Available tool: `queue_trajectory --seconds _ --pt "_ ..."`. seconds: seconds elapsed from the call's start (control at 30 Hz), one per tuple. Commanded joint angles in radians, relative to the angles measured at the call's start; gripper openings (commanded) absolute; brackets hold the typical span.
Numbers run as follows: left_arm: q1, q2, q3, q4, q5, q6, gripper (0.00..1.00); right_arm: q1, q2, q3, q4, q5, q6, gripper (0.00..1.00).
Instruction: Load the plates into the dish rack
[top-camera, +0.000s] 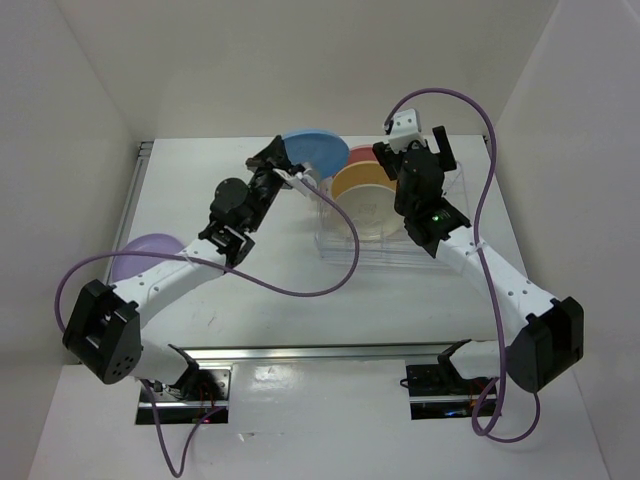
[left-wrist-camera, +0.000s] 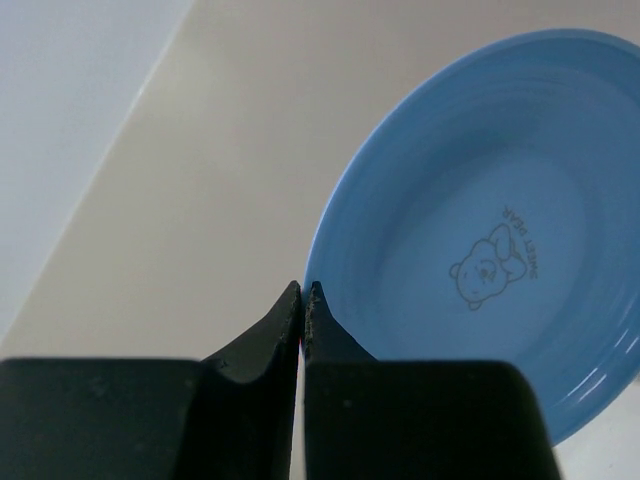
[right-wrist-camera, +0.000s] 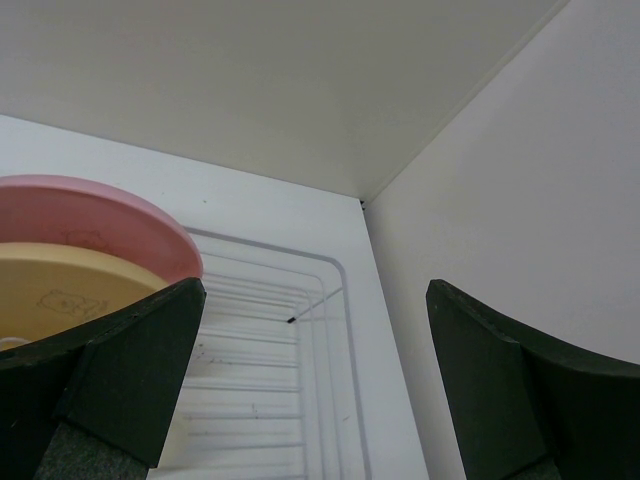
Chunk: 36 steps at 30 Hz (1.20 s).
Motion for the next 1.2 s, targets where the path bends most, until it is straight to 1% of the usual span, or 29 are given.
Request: queue_trajectory --seconds 0.0,0.13,0.3,0.4,0.53,0.63,0.87,1.0,1.17 --pt "-0.067 -0.030 0.001 0.154 -0.045 0.012 0.00 -0.006 0.008 -0.004 0.021 0.008 0.004 1.00" --pt "-0.128 -0.051 0.001 0.127 -0.070 0.012 0.00 -0.006 0.008 -0.004 0.021 0.019 0.004 1.00" --pt "-0.150 -0.135 -0.025 0.058 -0.088 -0.019 0.00 -0.006 0.008 -0.014 0.021 0.019 0.004 1.00" --pt "-0.150 -0.149 -0.066 0.057 -0.099 -0.028 0.00 -0.006 0.008 -0.014 0.021 0.019 0.004 1.00" --pt "-0.168 -0.149 -0.066 0.048 -0.090 -0.089 0.00 -0.006 -0.002 -0.014 0.021 0.019 0.004 1.00" --pt "-0.197 -0.123 -0.066 0.073 -0.090 -0.118 0.00 -0.006 -0.012 -0.014 0.030 0.028 -0.022 1.00" --pt "-0.232 -0.034 -0.057 0.123 -0.099 -0.118 0.00 -0.006 -0.030 -0.004 0.078 0.070 -0.109 1.00" --pt "-0.251 0.004 -0.057 0.145 -0.099 -0.109 0.00 -0.006 -0.030 0.052 0.089 0.090 -0.144 1.00" --pt "-0.271 0.044 -0.057 0.176 -0.099 -0.118 0.00 -0.006 -0.030 0.075 0.101 0.090 -0.166 1.00"
